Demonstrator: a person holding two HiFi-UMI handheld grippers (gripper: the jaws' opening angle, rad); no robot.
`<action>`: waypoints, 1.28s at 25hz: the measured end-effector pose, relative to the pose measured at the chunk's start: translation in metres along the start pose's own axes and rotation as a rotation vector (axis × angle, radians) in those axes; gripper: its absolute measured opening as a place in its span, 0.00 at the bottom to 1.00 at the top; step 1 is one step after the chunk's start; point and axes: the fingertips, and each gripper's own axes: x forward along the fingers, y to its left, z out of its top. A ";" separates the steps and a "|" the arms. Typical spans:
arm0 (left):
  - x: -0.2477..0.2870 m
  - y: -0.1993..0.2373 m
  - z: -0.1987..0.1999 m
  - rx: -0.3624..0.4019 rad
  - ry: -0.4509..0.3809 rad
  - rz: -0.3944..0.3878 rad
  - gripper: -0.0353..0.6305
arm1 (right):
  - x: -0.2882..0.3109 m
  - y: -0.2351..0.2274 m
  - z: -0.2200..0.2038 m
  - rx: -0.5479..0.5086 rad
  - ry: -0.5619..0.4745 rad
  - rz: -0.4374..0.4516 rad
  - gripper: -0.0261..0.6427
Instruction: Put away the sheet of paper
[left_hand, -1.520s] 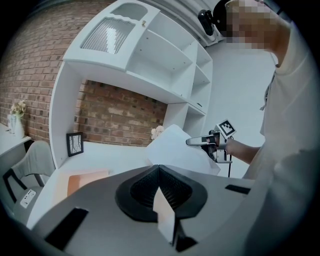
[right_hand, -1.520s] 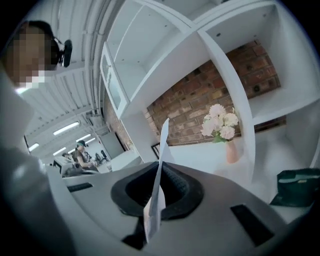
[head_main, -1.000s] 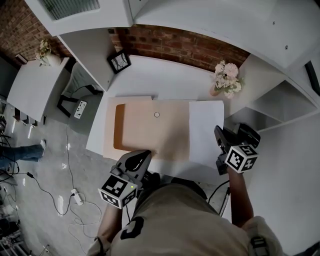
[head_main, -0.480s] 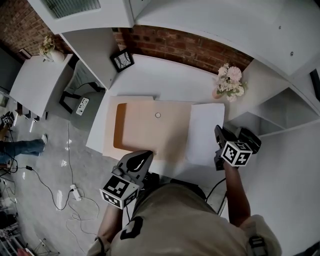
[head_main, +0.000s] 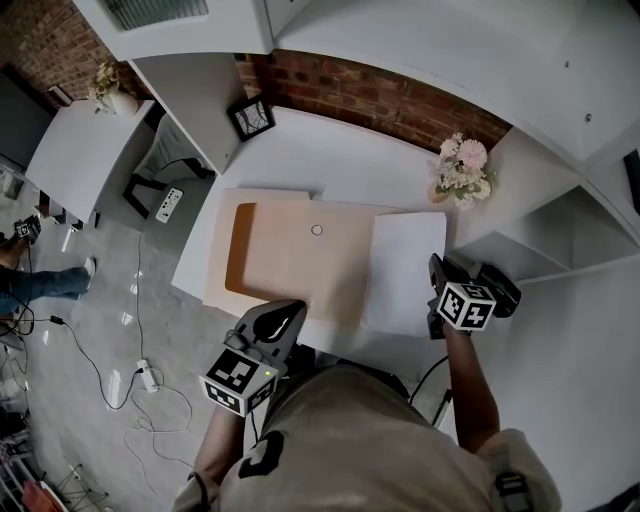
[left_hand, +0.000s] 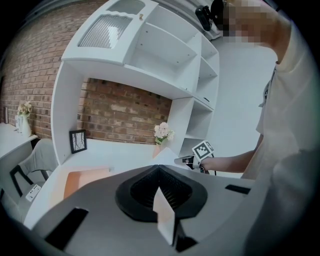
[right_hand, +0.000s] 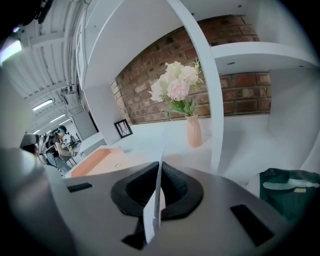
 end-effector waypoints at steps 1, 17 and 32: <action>0.001 -0.002 0.000 0.000 -0.001 0.001 0.08 | 0.002 -0.003 -0.002 -0.009 0.002 -0.018 0.08; 0.022 -0.028 0.004 0.018 0.061 0.055 0.08 | 0.029 -0.036 -0.016 -0.014 0.036 -0.102 0.08; 0.024 -0.027 -0.001 0.031 0.113 0.125 0.08 | 0.052 -0.040 -0.026 -0.018 0.047 -0.089 0.08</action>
